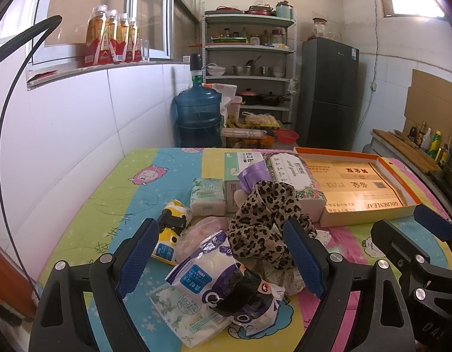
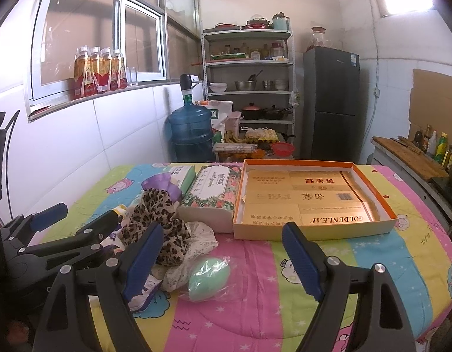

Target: Organize soft objects

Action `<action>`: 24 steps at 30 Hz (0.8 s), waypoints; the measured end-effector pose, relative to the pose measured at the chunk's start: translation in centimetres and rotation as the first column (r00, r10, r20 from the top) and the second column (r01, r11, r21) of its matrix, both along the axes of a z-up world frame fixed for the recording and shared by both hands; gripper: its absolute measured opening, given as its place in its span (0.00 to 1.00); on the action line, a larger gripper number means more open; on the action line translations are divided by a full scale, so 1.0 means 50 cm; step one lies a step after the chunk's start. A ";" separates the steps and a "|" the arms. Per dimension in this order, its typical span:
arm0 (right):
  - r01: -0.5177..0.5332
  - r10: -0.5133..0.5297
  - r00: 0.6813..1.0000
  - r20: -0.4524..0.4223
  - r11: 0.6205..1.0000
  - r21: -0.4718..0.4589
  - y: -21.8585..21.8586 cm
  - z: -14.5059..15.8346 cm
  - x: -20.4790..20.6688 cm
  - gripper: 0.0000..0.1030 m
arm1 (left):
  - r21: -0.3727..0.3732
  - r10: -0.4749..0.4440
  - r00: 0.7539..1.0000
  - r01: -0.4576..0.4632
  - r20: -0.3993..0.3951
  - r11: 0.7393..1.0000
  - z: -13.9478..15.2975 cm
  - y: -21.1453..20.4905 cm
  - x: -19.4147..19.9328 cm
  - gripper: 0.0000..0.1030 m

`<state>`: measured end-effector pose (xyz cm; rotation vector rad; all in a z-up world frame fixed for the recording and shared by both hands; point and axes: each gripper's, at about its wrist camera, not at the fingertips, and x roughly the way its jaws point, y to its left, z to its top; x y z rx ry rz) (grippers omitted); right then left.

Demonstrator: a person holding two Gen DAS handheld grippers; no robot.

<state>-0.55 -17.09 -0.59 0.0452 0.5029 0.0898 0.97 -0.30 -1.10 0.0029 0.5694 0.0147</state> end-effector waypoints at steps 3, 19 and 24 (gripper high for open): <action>-0.005 0.005 1.000 -0.002 1.000 0.000 0.002 -0.001 0.001 0.80 | 0.001 0.001 1.000 -0.001 0.000 1.000 0.000 -0.001 0.000 0.85; -0.019 0.019 1.000 -0.013 1.000 -0.004 0.007 0.000 0.007 0.80 | 0.001 0.003 1.000 -0.003 -0.003 1.000 -0.007 0.002 0.005 0.85; -0.021 0.021 1.000 -0.017 1.000 -0.001 0.007 -0.002 0.011 0.80 | -0.005 0.006 1.000 -0.006 -0.009 1.000 -0.012 0.005 0.010 0.85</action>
